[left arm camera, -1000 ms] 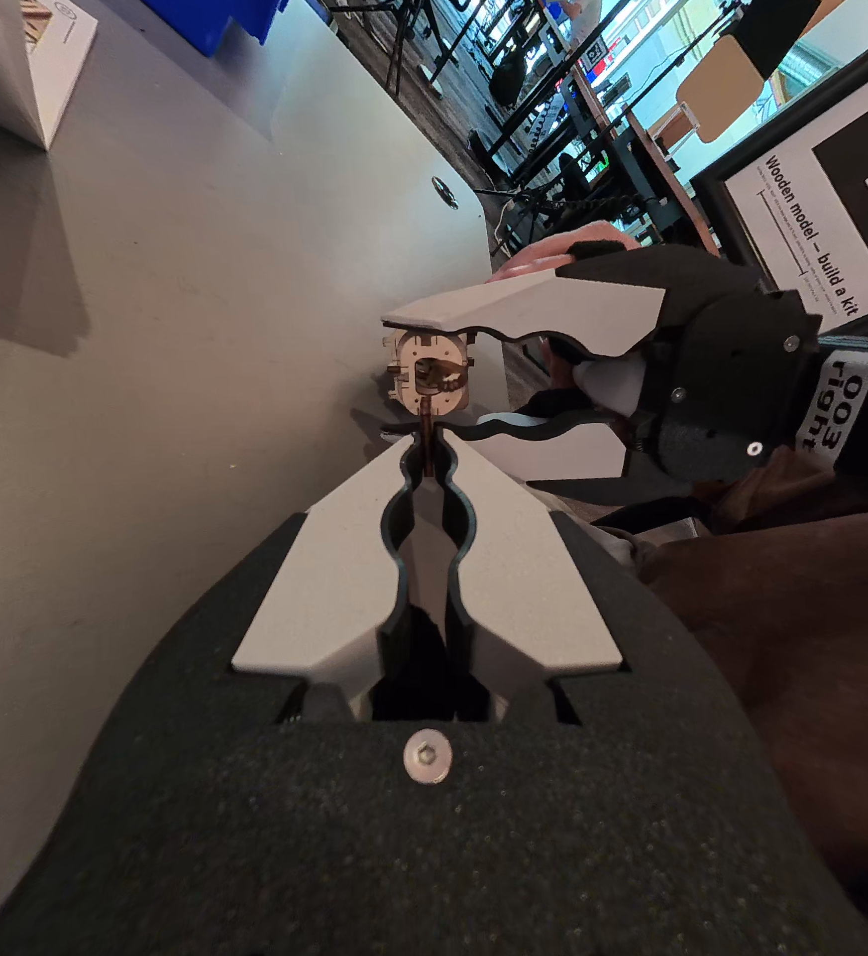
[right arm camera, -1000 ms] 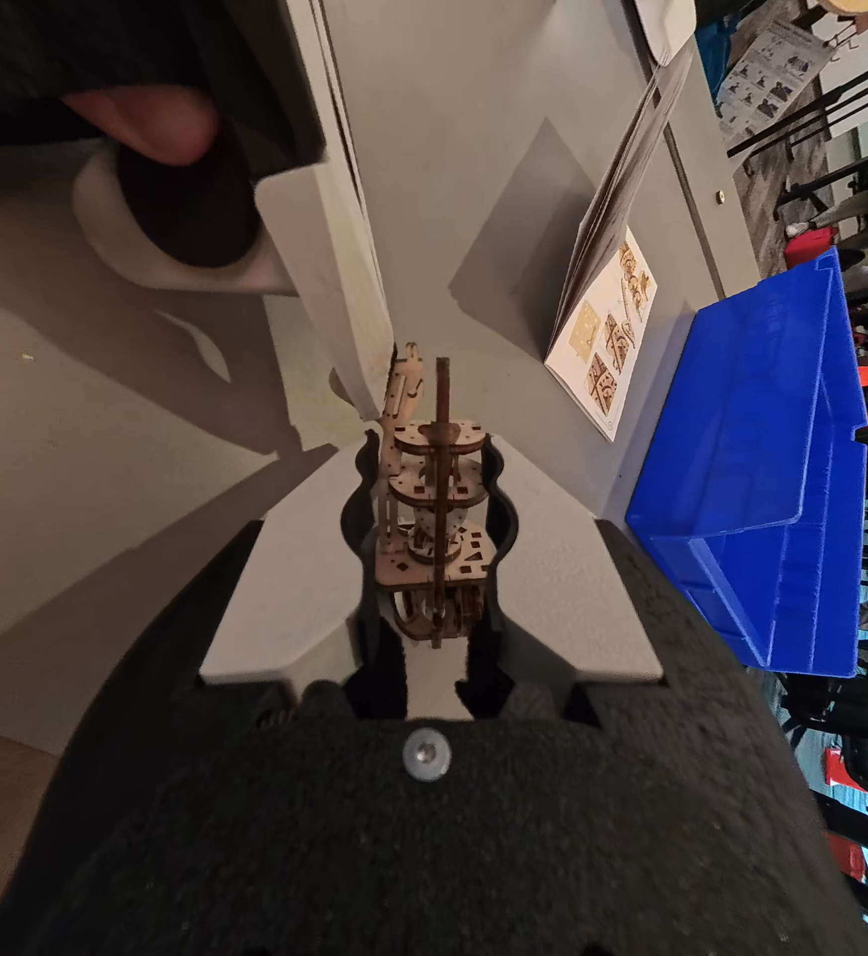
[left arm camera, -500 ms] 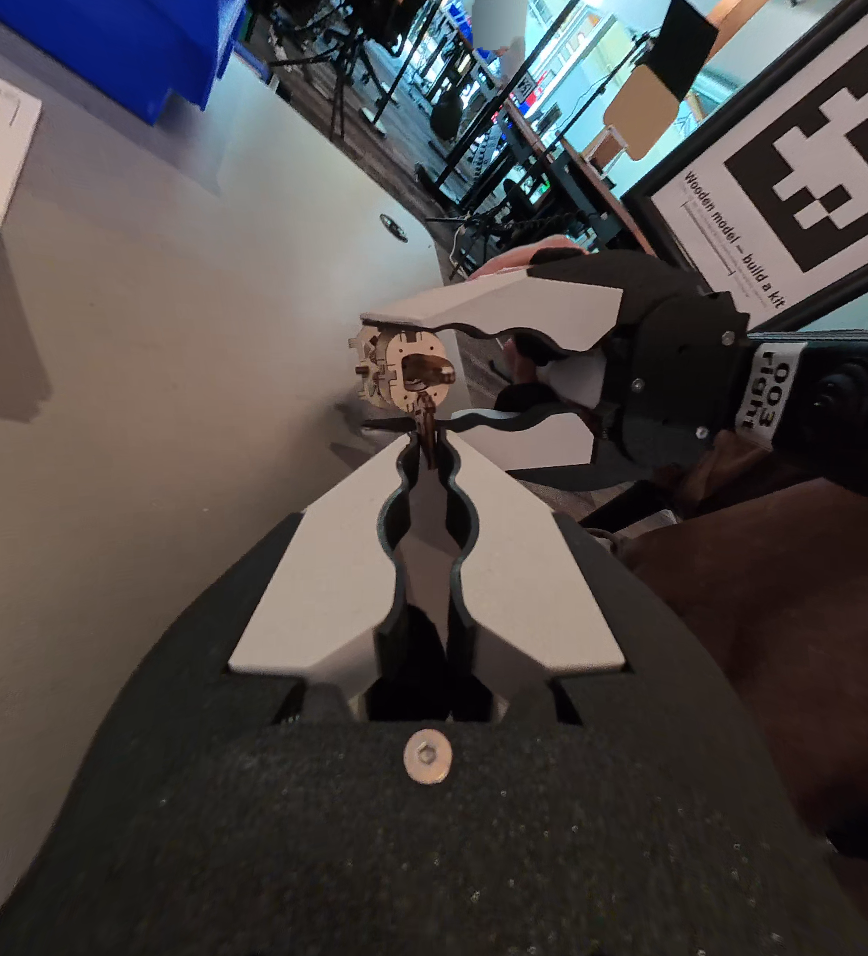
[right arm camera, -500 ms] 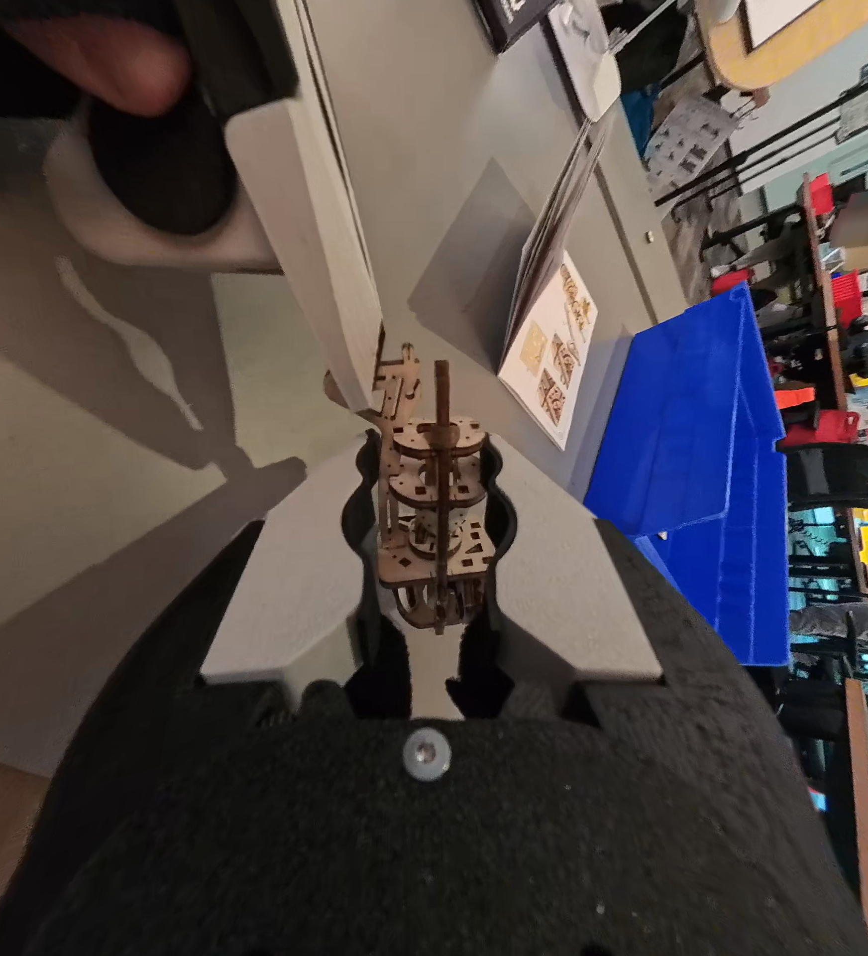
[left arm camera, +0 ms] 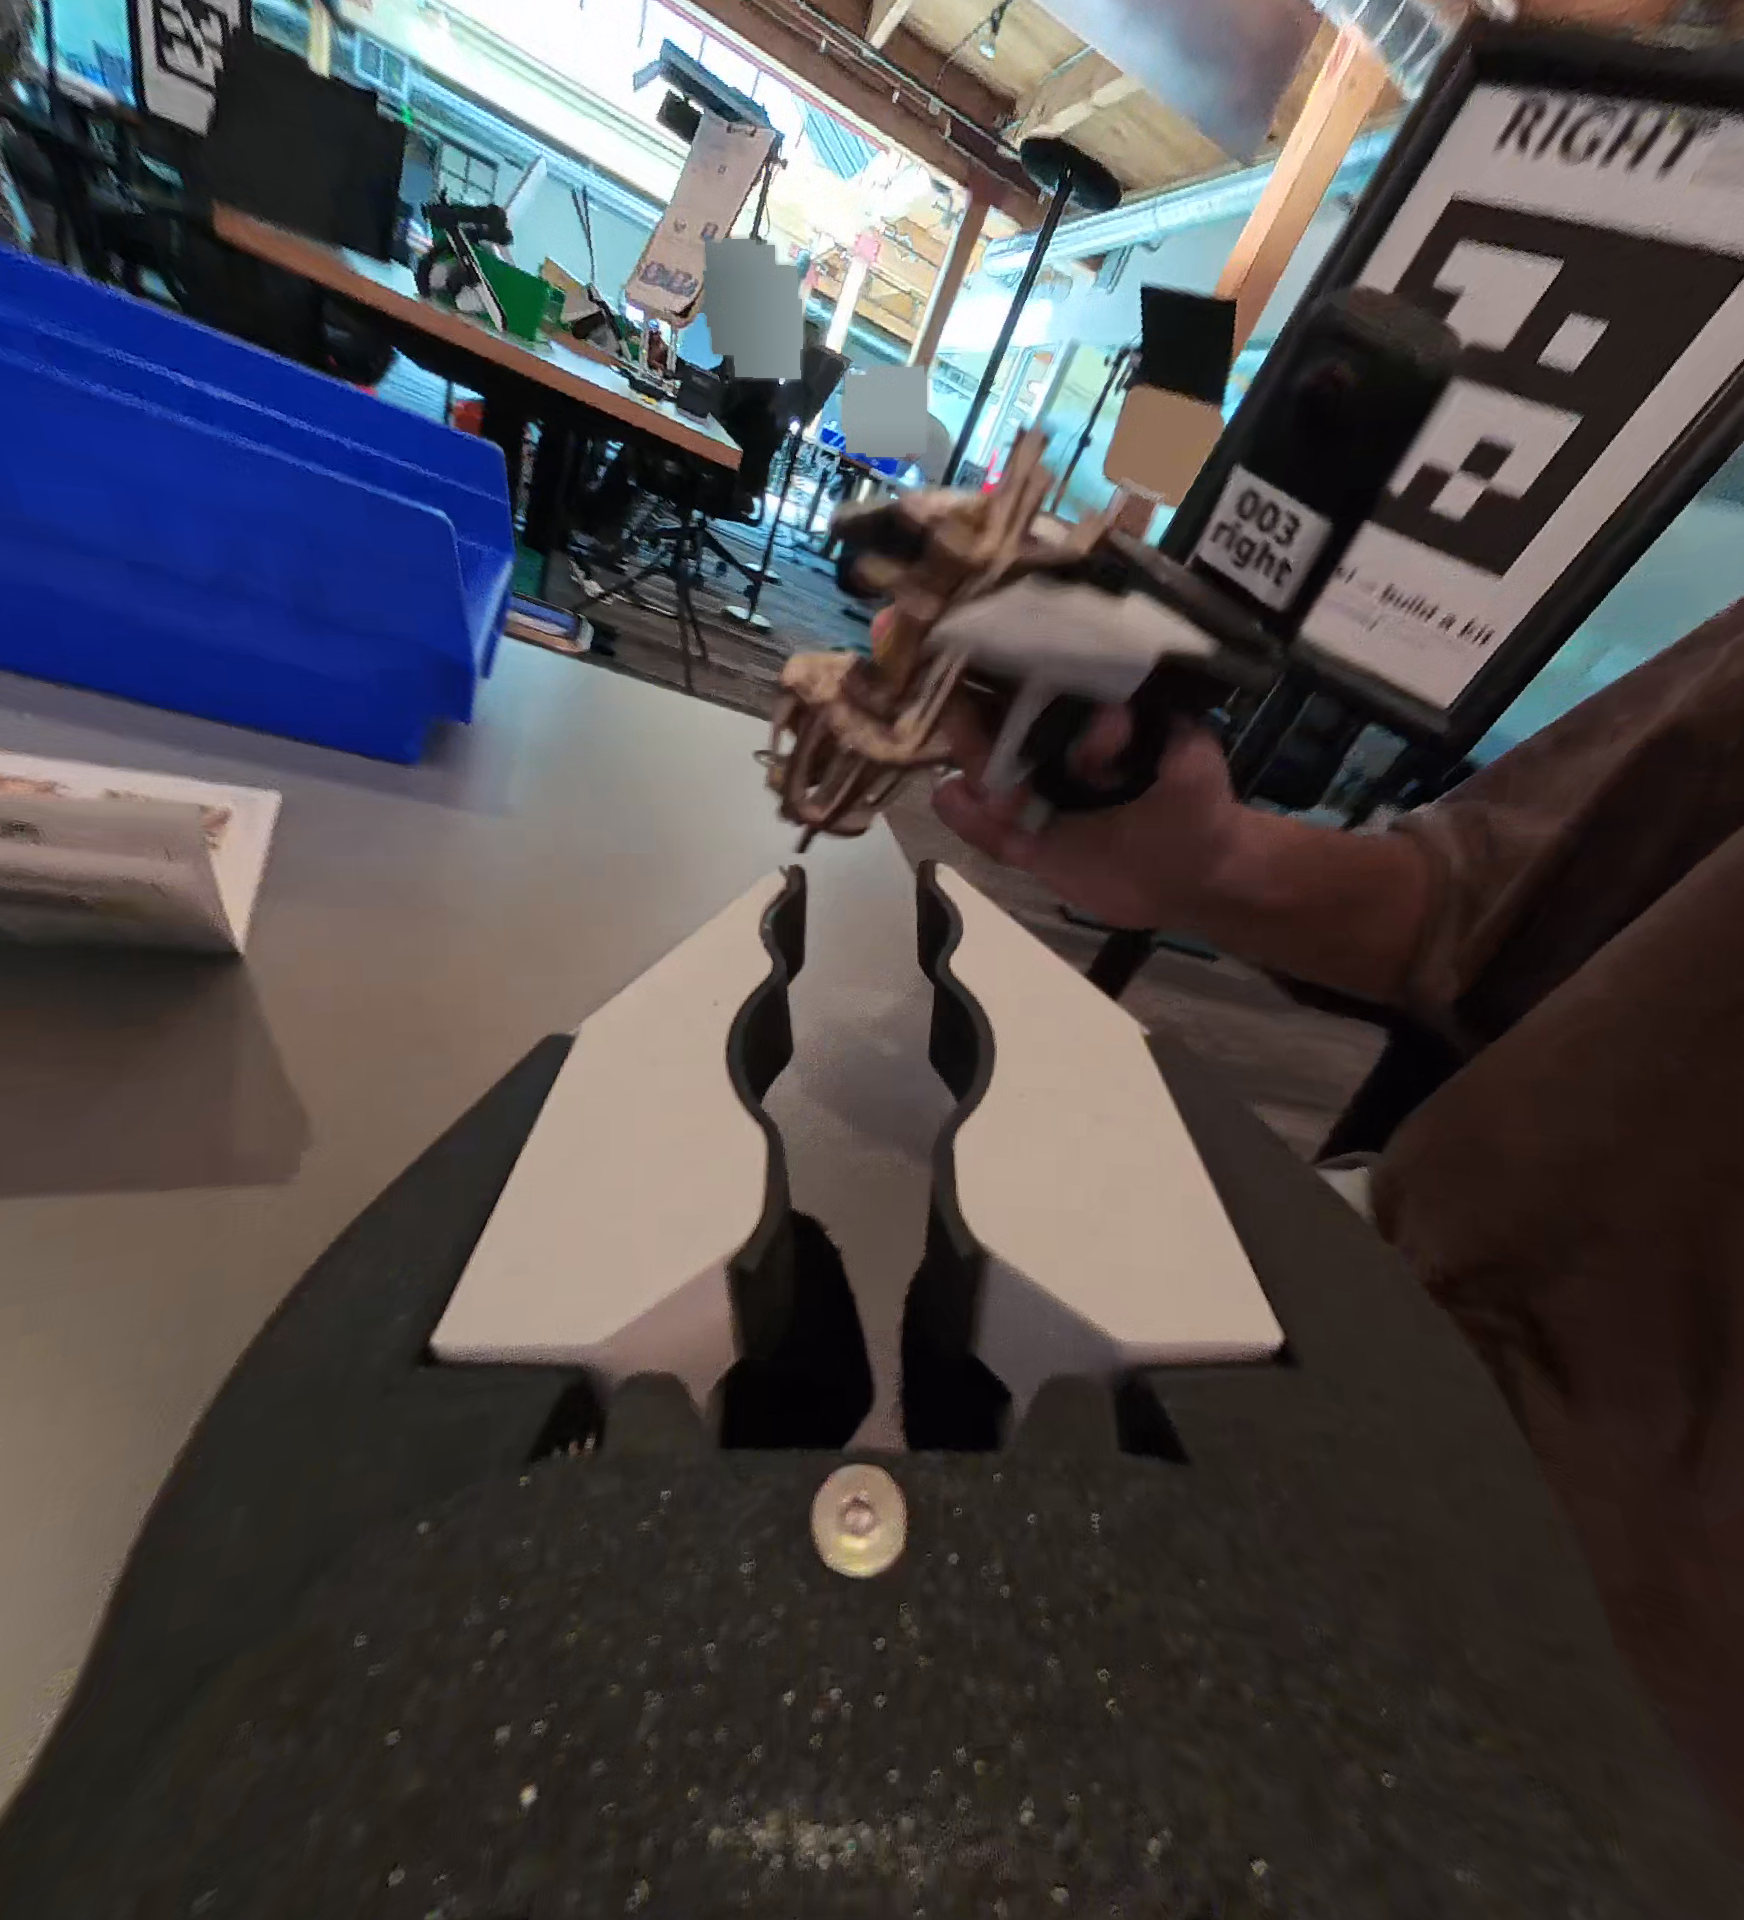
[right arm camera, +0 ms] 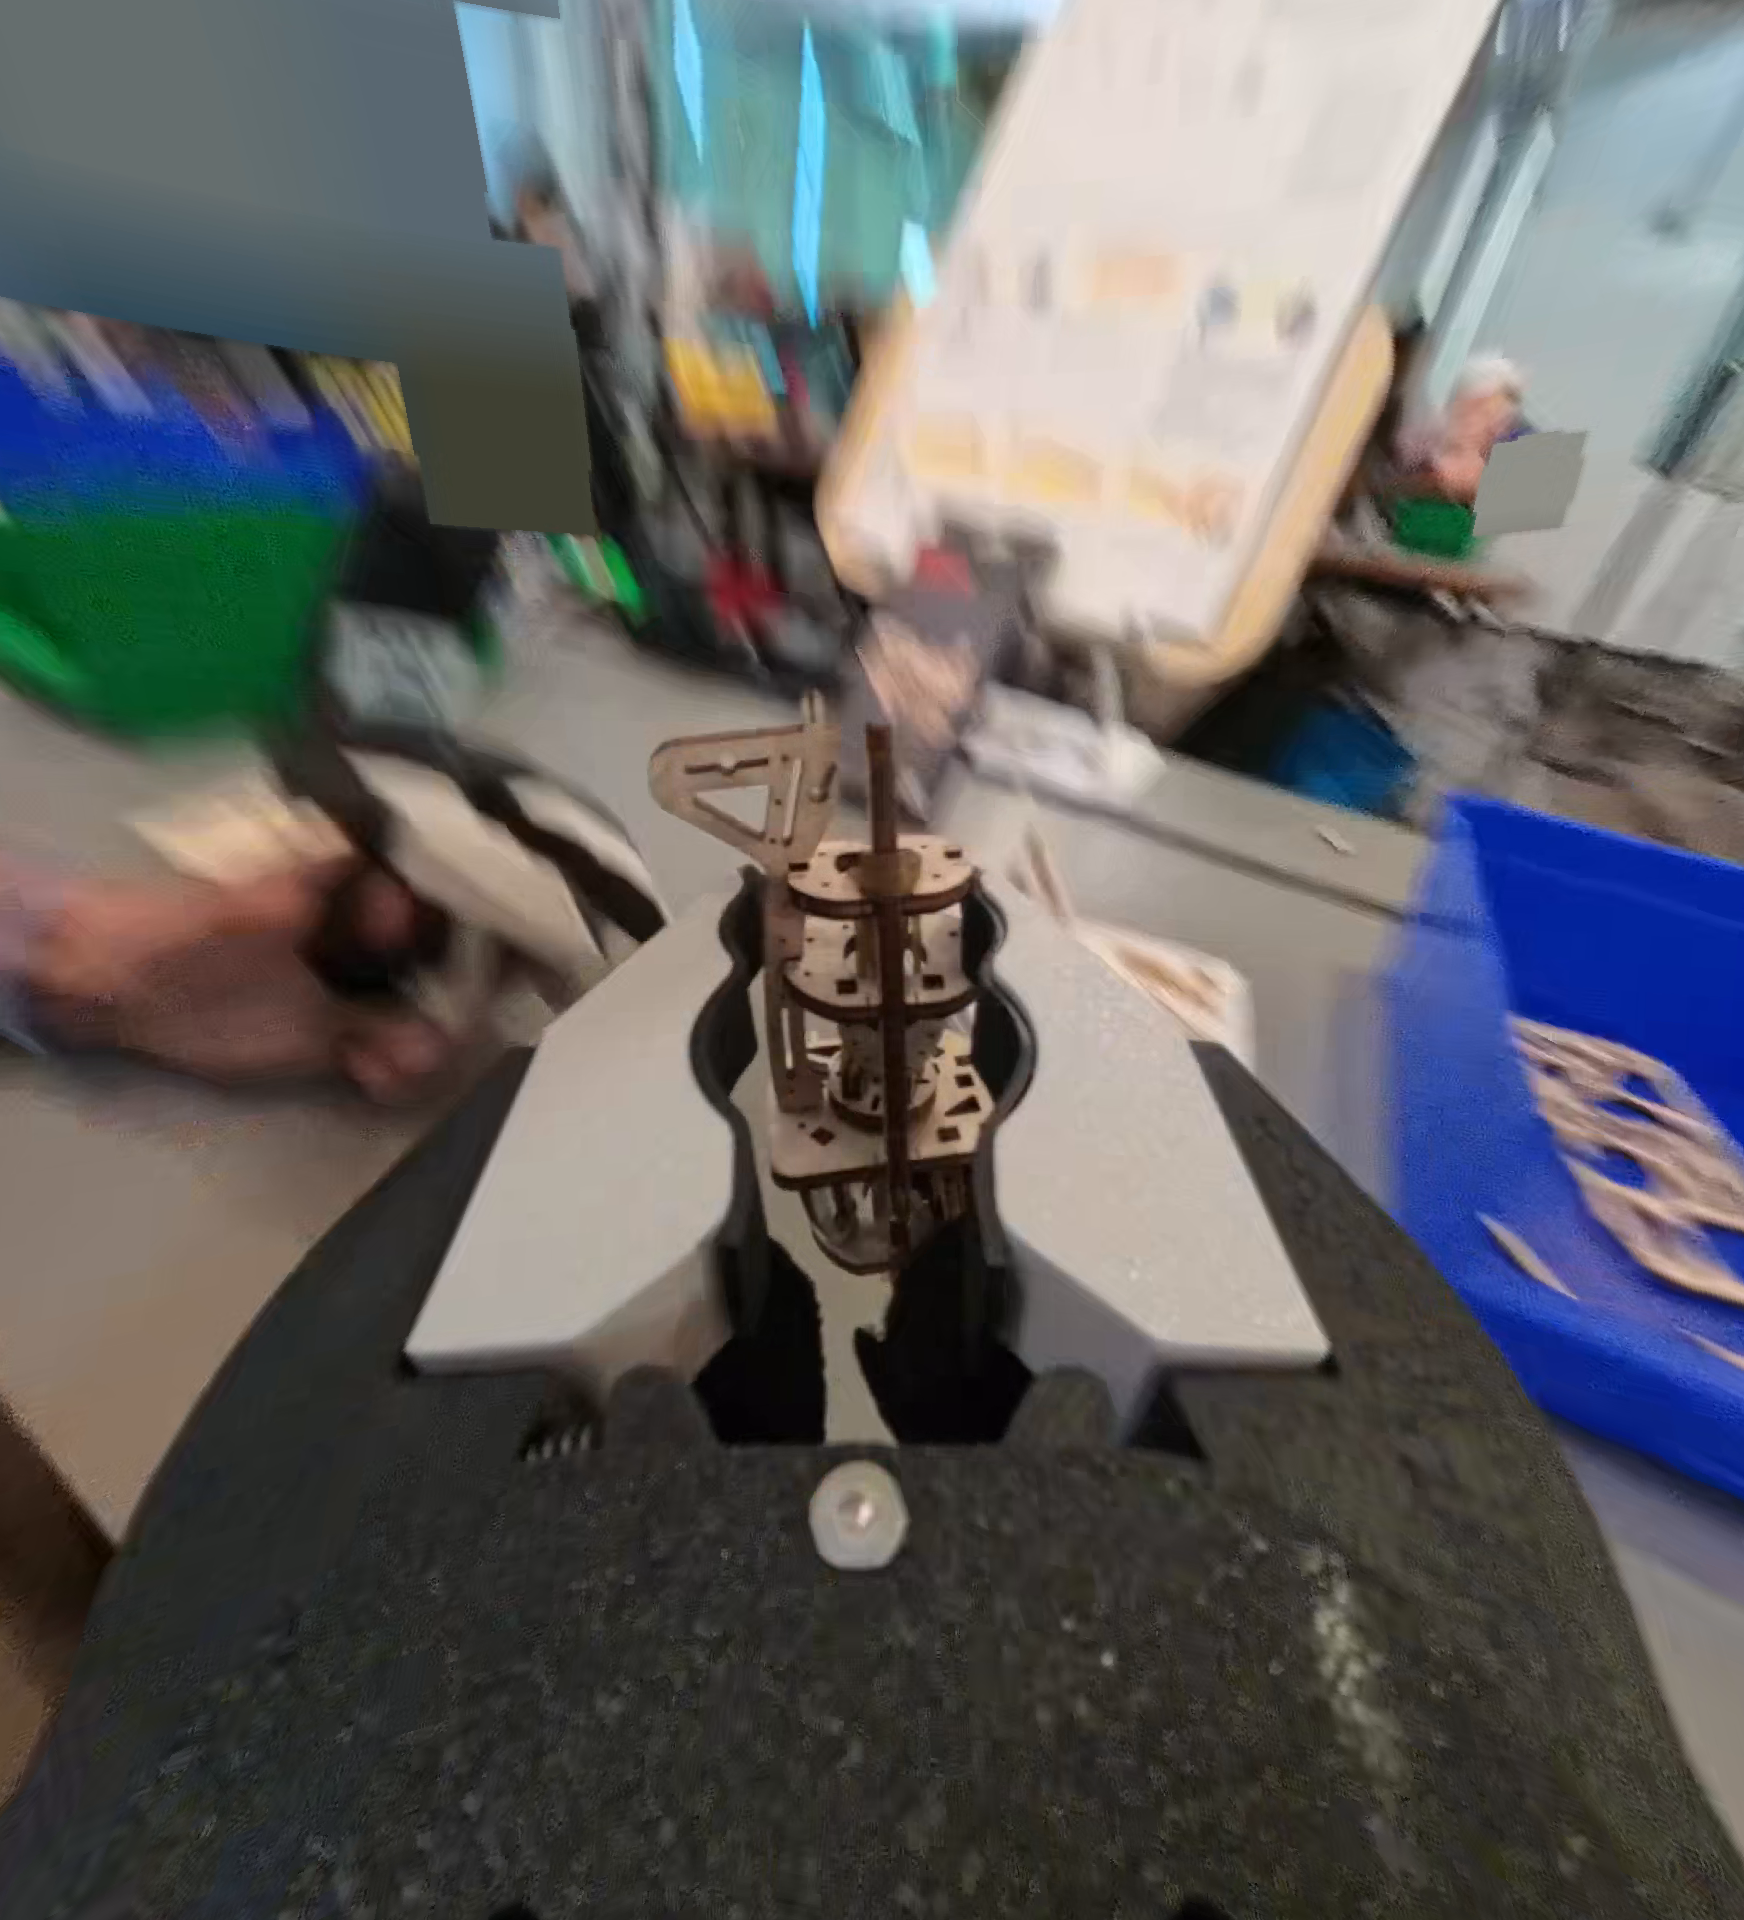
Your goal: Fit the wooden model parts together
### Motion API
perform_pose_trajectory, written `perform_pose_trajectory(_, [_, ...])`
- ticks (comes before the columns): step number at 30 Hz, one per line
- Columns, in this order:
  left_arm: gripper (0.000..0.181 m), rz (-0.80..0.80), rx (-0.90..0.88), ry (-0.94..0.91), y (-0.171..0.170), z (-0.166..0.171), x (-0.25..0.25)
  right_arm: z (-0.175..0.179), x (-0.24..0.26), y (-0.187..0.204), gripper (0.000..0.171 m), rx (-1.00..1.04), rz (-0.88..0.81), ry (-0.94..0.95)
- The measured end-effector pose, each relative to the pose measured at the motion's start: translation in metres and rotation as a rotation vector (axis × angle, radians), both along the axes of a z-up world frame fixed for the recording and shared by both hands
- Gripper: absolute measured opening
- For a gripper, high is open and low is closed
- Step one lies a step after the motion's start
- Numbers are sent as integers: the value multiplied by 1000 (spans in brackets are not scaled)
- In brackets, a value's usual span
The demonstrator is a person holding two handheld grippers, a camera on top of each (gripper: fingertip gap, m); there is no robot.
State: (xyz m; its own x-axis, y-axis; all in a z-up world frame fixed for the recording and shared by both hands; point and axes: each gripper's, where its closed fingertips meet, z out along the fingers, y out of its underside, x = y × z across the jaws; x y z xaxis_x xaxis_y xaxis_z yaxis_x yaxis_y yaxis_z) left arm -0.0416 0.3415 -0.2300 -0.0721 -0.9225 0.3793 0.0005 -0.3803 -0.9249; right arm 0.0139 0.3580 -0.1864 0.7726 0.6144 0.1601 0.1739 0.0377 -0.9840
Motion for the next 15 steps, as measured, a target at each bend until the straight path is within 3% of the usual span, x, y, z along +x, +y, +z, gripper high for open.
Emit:
perform_pose_trajectory(3, [39,-34,118,10,-12,1,5,53,6,-19,36,123,185,511])
perform_pose_trajectory(5, [72,-29,139,-5,-16,3,10,61,7,-24,36,133,232,659])
perform_pose_trajectory(7, [85,-46,147,-30,-22,6,13,61,-7,-30,36,124,278,695])
perform_pose_trajectory(15, [69,-173,100,-159,-45,22,8,50,-56,-41,36,92,368,744])
